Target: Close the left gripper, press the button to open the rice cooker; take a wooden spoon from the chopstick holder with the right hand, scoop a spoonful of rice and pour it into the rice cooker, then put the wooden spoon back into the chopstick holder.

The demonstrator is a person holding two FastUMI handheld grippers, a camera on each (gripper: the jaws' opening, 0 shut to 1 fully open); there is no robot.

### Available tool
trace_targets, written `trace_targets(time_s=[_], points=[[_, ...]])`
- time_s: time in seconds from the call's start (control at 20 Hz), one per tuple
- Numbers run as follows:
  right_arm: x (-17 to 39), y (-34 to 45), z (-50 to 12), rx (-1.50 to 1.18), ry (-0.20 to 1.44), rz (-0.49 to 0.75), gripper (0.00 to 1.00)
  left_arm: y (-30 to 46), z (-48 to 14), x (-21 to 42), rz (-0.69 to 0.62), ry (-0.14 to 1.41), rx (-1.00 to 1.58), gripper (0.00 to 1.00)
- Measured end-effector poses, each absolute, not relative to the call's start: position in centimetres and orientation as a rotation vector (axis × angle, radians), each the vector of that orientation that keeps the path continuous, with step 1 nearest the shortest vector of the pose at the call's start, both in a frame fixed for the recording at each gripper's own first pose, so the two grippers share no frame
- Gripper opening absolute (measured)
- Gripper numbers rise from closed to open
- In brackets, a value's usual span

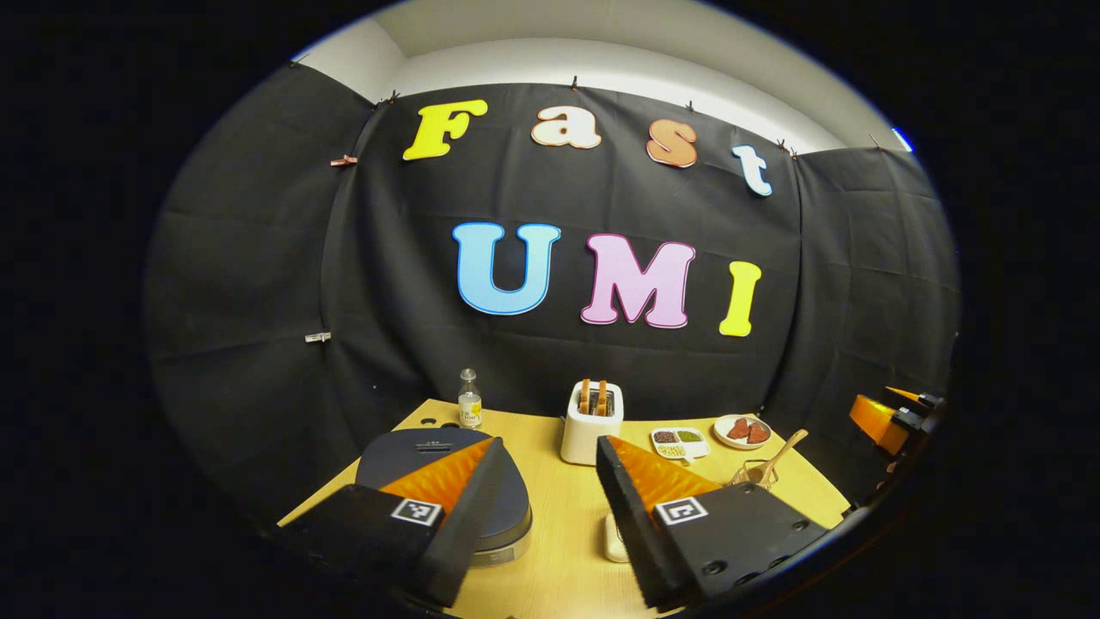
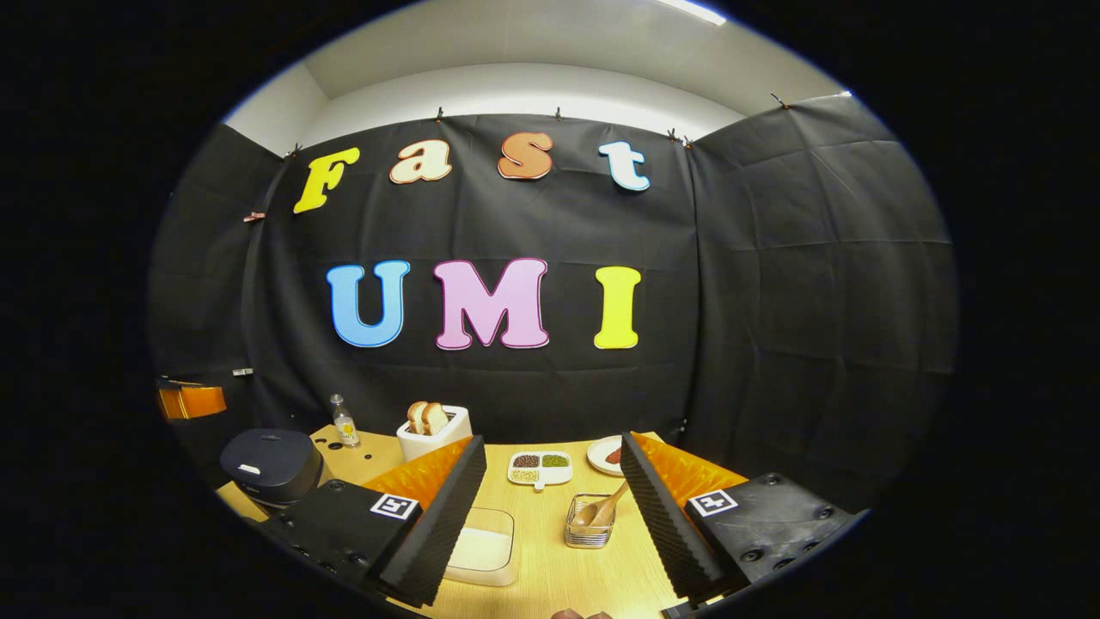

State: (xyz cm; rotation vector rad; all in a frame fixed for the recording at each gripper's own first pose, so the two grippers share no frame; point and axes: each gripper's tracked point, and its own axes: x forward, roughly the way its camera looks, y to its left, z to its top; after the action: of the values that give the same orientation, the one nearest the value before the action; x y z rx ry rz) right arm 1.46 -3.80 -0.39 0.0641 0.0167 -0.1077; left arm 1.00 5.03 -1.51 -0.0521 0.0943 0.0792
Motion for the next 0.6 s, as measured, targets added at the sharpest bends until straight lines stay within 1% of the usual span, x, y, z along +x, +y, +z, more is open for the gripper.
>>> trace_targets(time_s=[0.05, 0.1, 0.15, 0.2, 0.25, 0.3, 0.35, 0.4, 0.5, 0.6], points=[[1.4, -3.9, -0.7, 0.065, 0.021, -0.109, 0.98, 5.5, -1.6, 1.4, 0.079, 0.107, -0.054, 0.70], [1.5, -4.0, -0.8, 0.067, 0.025, -0.111, 0.98, 5.9, -1.8, 1.8, 0.073, 0.123, -0.060, 0.61], [1.6, -4.1, -1.0, 0.070, 0.030, -0.110, 0.98, 6.4, -2.2, 2.1, 0.075, 0.141, -0.066, 0.55], [1.6, -4.3, -1.2, 0.072, 0.034, -0.111, 0.98, 7.1, -2.6, 2.4, 0.082, 0.160, -0.071, 0.43], [1.8, -4.4, -1.4, 0.072, 0.039, -0.111, 0.98, 7.7, -3.0, 2.8, 0.089, 0.179, -0.077, 0.39], [1.9, -4.6, -1.6, 0.071, 0.043, -0.113, 0.98, 8.5, -3.2, 3.1, 0.098, 0.191, -0.083, 0.29], [2.0, -4.8, -1.8, 0.071, 0.047, -0.114, 0.98, 9.0, -3.6, 3.4, 0.105, 0.201, -0.088, 0.24], [2.2, -4.9, -2.0, 0.072, 0.051, -0.115, 0.98, 9.7, -3.9, 3.6, 0.115, 0.215, -0.093, 0.15], [2.4, -5.3, -2.3, 0.072, 0.057, -0.119, 0.98, 10.9, -4.6, 4.0, 0.133, 0.244, -0.109, 0.07], [2.6, -5.7, -2.6, 0.074, 0.064, -0.123, 0.98, 11.5, -5.7, 4.6, 0.130, 0.277, -0.126, 0.07]])
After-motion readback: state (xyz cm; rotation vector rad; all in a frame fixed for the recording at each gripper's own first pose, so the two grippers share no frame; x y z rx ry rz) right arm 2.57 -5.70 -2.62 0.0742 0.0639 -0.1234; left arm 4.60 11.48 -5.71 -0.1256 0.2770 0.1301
